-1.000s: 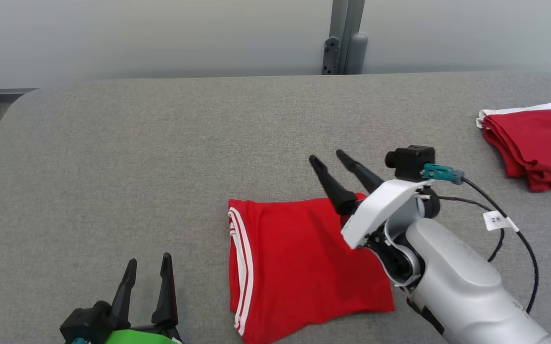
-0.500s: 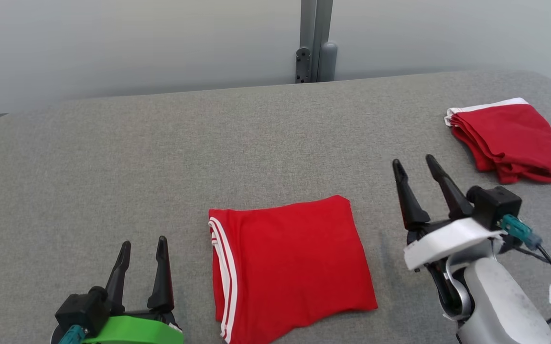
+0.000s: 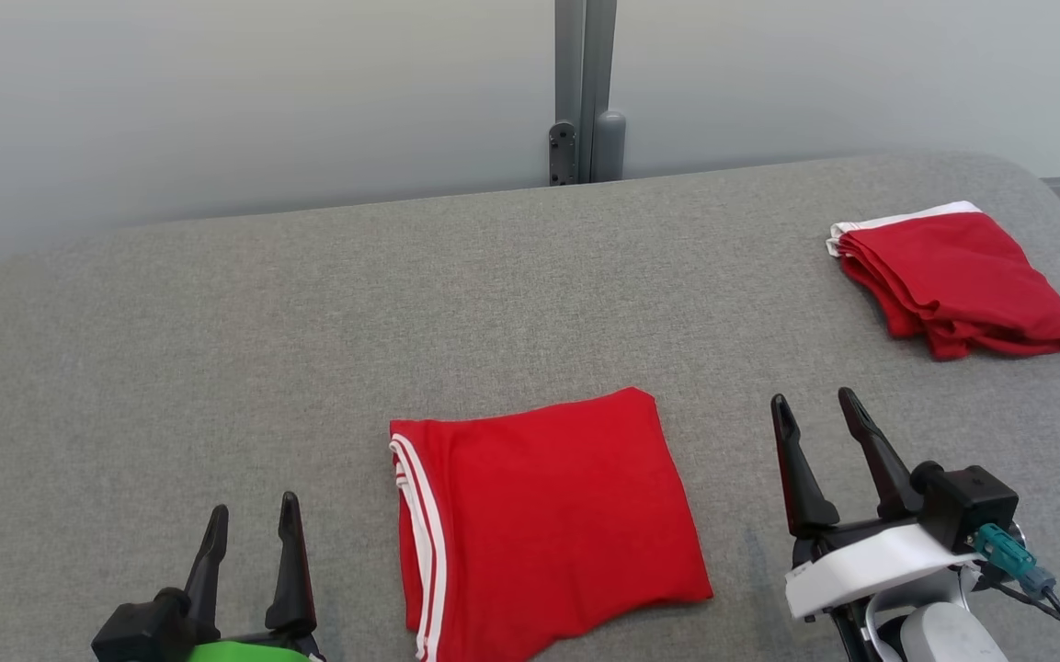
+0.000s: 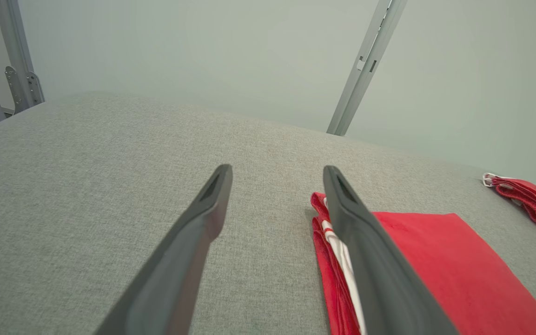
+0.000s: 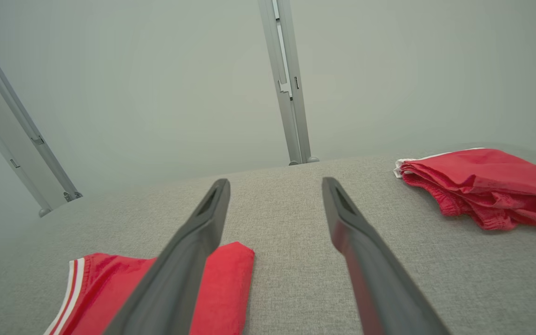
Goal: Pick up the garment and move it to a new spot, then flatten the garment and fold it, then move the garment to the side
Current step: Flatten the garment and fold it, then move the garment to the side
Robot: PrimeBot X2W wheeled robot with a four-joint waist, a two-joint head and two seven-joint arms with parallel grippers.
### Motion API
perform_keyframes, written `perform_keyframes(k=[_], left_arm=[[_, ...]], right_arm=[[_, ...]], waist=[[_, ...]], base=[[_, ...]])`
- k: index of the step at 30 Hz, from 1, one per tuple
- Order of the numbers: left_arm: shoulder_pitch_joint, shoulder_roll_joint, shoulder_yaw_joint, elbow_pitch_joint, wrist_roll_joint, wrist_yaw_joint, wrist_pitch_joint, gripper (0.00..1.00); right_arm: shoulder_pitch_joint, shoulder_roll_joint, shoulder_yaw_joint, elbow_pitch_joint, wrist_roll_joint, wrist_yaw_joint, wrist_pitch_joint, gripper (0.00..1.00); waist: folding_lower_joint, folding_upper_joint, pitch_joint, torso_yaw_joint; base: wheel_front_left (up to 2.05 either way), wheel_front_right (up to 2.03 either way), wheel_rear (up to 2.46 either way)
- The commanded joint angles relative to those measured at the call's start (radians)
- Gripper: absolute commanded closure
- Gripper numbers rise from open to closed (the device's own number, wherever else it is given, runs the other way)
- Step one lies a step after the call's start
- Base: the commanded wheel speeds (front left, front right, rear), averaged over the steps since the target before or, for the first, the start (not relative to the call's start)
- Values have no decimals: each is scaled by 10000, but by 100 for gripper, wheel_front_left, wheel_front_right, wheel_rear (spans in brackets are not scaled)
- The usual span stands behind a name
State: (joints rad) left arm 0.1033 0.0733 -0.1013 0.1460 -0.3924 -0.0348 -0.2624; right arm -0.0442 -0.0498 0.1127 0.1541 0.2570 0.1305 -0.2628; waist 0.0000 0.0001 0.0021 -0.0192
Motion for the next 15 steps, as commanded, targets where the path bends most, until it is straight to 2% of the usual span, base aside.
perform_keyframes(k=[1,15], left_arm=[[141,0,40,-30,64,42,-29,0],[38,-71,60,0,195,-36,-30,0]], right_arm=[[146,-23,46,-24,111,3,-22,0],[1,-19,202,274,303,3,-22,0]], waist=[[0,-1,-4,-10],[0,-1,87,50]], base=[[0,0,0],[0,0,0]])
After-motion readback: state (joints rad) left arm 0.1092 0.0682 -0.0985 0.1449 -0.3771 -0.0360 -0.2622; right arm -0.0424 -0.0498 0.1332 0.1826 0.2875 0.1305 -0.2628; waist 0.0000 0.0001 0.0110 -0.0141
